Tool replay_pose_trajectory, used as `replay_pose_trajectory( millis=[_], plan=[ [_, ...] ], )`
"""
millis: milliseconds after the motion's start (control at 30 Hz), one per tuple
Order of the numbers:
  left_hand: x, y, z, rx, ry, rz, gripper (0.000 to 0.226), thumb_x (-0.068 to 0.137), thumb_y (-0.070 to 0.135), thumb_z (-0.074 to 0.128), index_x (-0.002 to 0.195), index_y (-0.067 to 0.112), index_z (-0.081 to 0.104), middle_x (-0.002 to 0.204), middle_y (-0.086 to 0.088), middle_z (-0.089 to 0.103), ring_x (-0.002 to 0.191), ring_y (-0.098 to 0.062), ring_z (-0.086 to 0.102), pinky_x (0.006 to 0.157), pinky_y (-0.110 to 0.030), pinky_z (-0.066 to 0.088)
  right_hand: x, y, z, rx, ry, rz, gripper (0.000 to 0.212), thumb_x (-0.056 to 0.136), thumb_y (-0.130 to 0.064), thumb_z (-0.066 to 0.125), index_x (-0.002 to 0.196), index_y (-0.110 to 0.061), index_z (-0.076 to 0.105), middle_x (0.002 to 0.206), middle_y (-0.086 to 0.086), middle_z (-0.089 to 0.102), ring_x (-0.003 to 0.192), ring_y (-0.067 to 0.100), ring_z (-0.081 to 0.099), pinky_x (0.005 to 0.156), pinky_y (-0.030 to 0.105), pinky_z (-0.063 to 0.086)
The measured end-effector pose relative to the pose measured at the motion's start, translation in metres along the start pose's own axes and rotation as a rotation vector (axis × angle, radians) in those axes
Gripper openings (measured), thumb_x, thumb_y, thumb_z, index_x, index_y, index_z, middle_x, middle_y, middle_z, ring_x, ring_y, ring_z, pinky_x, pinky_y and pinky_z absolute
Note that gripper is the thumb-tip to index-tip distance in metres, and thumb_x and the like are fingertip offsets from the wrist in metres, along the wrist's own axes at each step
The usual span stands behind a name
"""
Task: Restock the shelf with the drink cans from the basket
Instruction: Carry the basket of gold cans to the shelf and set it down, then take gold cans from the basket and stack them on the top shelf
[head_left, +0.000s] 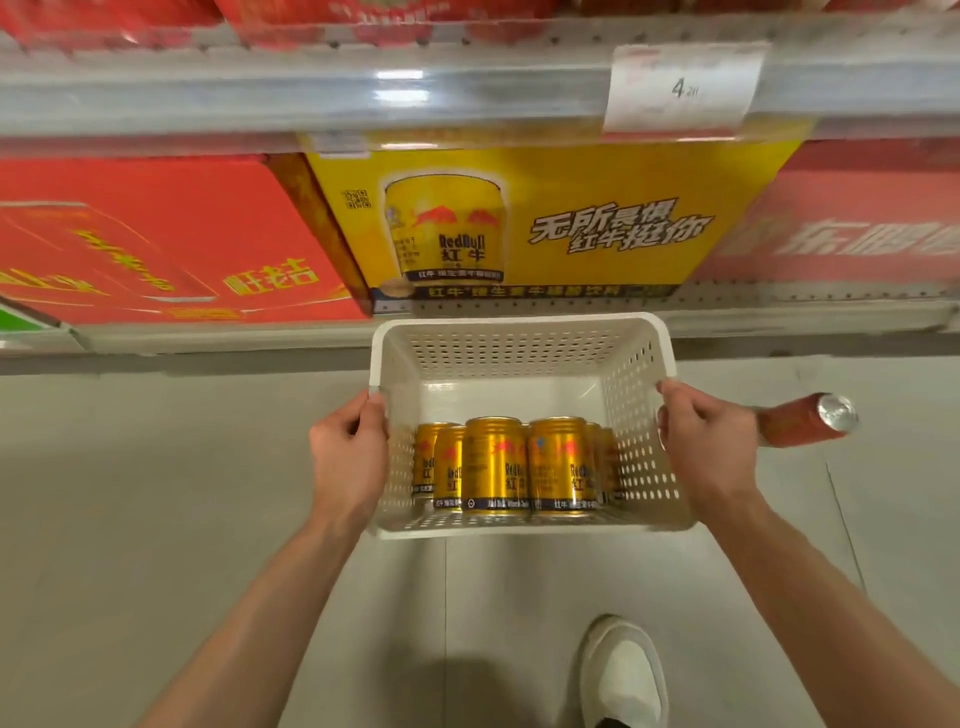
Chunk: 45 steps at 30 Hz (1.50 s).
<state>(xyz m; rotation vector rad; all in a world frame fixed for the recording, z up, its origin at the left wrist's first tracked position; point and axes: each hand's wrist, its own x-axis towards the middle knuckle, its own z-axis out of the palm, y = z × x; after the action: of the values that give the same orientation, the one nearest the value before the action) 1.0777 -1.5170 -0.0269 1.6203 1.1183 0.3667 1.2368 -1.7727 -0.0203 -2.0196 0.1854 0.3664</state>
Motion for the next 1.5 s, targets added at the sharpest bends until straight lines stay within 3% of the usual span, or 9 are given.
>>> replay_pose_trajectory(
  millis=[133, 333, 500, 867, 1033, 1200, 1300, 1400, 1500],
  plan=[
    [0.016, -0.023, 0.02, 0.016, -0.019, -0.001, 0.045, 0.104, 0.017, 0.049, 0.06, 0.012, 0.047, 0.056, 0.001, 0.041, 0.046, -0.005, 0.034, 0.046, -0.023, 0.031, 0.017, 0.029, 0.013, 0.031, 0.004, -0.042, 0.028, 0.103, -0.02, 0.055, 0.084, -0.023, 0.076, 0.049, -0.018, 0.062, 0.057, 0.012, 0.056, 0.048, 0.016, 0.044],
    [0.029, -0.049, 0.032, 0.025, -0.03, 0.005, 0.039, 0.105, 0.018, 0.048, 0.067, 0.008, 0.051, 0.062, -0.006, 0.042, 0.05, -0.009, 0.034, 0.051, -0.027, 0.032, 0.035, 0.065, 0.029, 0.029, 0.022, -0.054, 0.036, 0.103, -0.019, 0.056, 0.072, -0.01, 0.074, 0.047, -0.013, 0.059, 0.054, 0.015, 0.052, 0.057, 0.026, 0.046],
    [0.033, -0.065, 0.038, 0.02, -0.03, -0.016, 0.041, 0.106, 0.017, 0.046, 0.065, 0.011, 0.049, 0.061, -0.002, 0.041, 0.046, -0.002, 0.034, 0.046, -0.019, 0.031, 0.042, 0.081, 0.04, 0.028, 0.015, -0.076, 0.037, 0.103, -0.019, 0.055, 0.071, -0.012, 0.071, 0.046, -0.017, 0.058, 0.046, 0.002, 0.051, 0.05, 0.019, 0.045],
    [0.031, -0.076, 0.036, 0.059, -0.053, -0.041, 0.044, 0.104, 0.026, 0.048, 0.071, -0.004, 0.05, 0.065, -0.006, 0.044, 0.06, -0.017, 0.038, 0.063, -0.034, 0.035, 0.044, 0.087, 0.039, -0.029, 0.021, -0.081, 0.047, 0.102, -0.026, 0.054, 0.064, 0.003, 0.055, 0.057, 0.01, 0.047, 0.053, 0.019, 0.04, 0.054, 0.031, 0.036],
    [0.028, -0.07, 0.036, 0.146, -0.047, -0.035, 0.046, 0.106, 0.028, 0.046, 0.076, -0.005, 0.056, 0.064, -0.005, 0.051, 0.047, -0.003, 0.044, 0.054, -0.025, 0.04, 0.043, 0.089, 0.04, -0.044, 0.038, -0.072, 0.042, 0.102, -0.031, 0.054, 0.074, -0.003, 0.067, 0.062, 0.008, 0.06, 0.057, 0.02, 0.052, 0.057, 0.033, 0.046],
    [0.031, -0.068, 0.029, 0.182, -0.087, -0.059, 0.038, 0.106, 0.03, 0.046, 0.089, 0.005, 0.07, 0.078, -0.002, 0.066, 0.07, -0.016, 0.058, 0.066, -0.03, 0.049, 0.045, 0.081, 0.037, -0.054, 0.001, 0.013, 0.03, 0.102, -0.034, 0.055, 0.1, -0.01, 0.074, 0.079, 0.003, 0.071, 0.078, 0.022, 0.067, 0.076, 0.039, 0.056],
    [0.033, -0.064, 0.022, 0.22, -0.158, -0.073, 0.025, 0.104, 0.029, 0.05, 0.111, 0.02, 0.072, 0.097, 0.001, 0.072, 0.085, -0.018, 0.066, 0.07, -0.03, 0.053, 0.048, 0.069, 0.026, -0.085, -0.008, 0.07, 0.04, 0.099, -0.041, 0.06, 0.128, -0.013, 0.065, 0.095, -0.003, 0.069, 0.093, 0.019, 0.069, 0.086, 0.041, 0.058],
    [0.034, -0.058, 0.013, 0.35, -0.049, 0.046, 0.039, 0.099, 0.036, 0.059, 0.136, 0.022, 0.06, 0.12, -0.001, 0.064, 0.096, -0.015, 0.064, 0.084, -0.037, 0.056, 0.047, 0.052, 0.011, -0.178, 0.056, -0.028, 0.047, 0.097, -0.043, 0.062, 0.137, -0.017, 0.058, 0.107, 0.0, 0.065, 0.101, 0.016, 0.064, 0.09, 0.035, 0.053],
    [0.019, -0.042, 0.01, 0.379, -0.04, 0.242, 0.027, 0.096, 0.035, 0.063, 0.122, 0.027, 0.062, 0.107, 0.004, 0.064, 0.084, -0.005, 0.062, 0.077, -0.032, 0.056, 0.034, 0.034, 0.008, -0.295, 0.079, -0.207, 0.042, 0.096, -0.046, 0.062, 0.131, -0.022, 0.062, 0.113, 0.001, 0.064, 0.102, 0.014, 0.063, 0.088, 0.037, 0.056]
  ],
)
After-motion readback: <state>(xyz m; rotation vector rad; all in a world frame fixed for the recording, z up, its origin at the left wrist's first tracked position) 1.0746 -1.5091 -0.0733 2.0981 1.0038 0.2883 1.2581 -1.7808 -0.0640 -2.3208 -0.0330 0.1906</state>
